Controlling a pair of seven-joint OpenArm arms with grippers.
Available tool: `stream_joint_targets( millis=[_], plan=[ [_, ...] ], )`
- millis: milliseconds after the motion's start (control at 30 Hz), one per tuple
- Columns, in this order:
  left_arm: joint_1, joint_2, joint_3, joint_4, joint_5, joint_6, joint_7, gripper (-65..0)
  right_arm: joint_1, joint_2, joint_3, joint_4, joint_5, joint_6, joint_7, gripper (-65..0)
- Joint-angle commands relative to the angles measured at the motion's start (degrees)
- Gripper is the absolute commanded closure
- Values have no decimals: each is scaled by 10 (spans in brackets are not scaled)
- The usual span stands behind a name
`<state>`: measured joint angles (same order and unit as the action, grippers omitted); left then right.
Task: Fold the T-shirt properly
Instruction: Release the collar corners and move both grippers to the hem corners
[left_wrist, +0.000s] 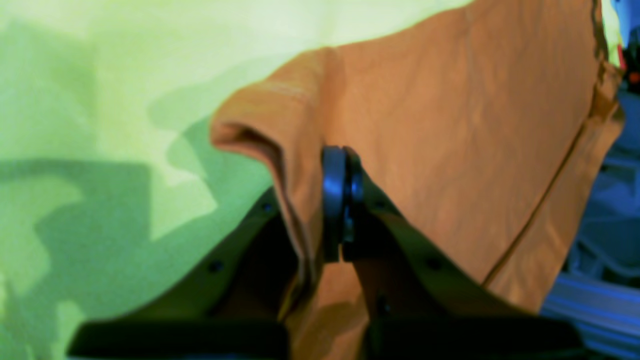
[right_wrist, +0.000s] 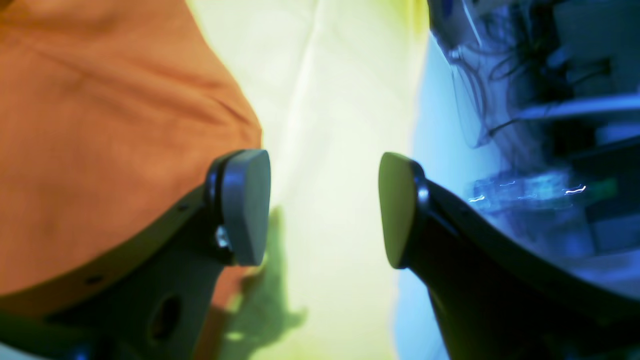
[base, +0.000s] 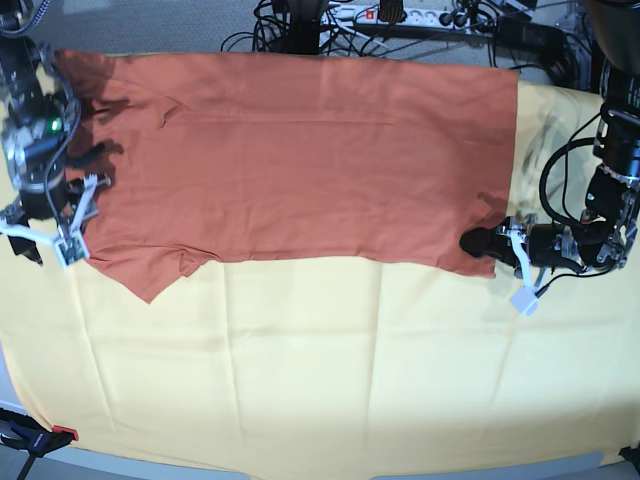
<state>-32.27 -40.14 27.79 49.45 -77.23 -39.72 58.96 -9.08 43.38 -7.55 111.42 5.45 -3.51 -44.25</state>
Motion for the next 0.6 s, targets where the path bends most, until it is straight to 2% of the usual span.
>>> stream_joint_targets(
  millis=[0,100,267,367,467,567],
  plan=[
    [-11,-9,-1,4,6,-3,2,0,31,1,6,-18,5,0,12,-361],
    [-11,-10,-1,4,7,-3,-3,0,103,-30,7,-107,65,34,12,-360],
    [-11,-10,-1,4,7,-3,-2,0,199,-78,49,-267,187,123,13,-360],
    [-11,-10,-1,4,7,-3,-2,0,243,-102,107,-362,257,194,11,-360],
    [-11,-10,-1,4,7,-3,-2,0,275,-113,169,-446,323,283,-8,-360],
    [-11,-10,-1,4,6,-3,-2,0,292,-111,205,-516,398,339,-42,-360]
  ],
)
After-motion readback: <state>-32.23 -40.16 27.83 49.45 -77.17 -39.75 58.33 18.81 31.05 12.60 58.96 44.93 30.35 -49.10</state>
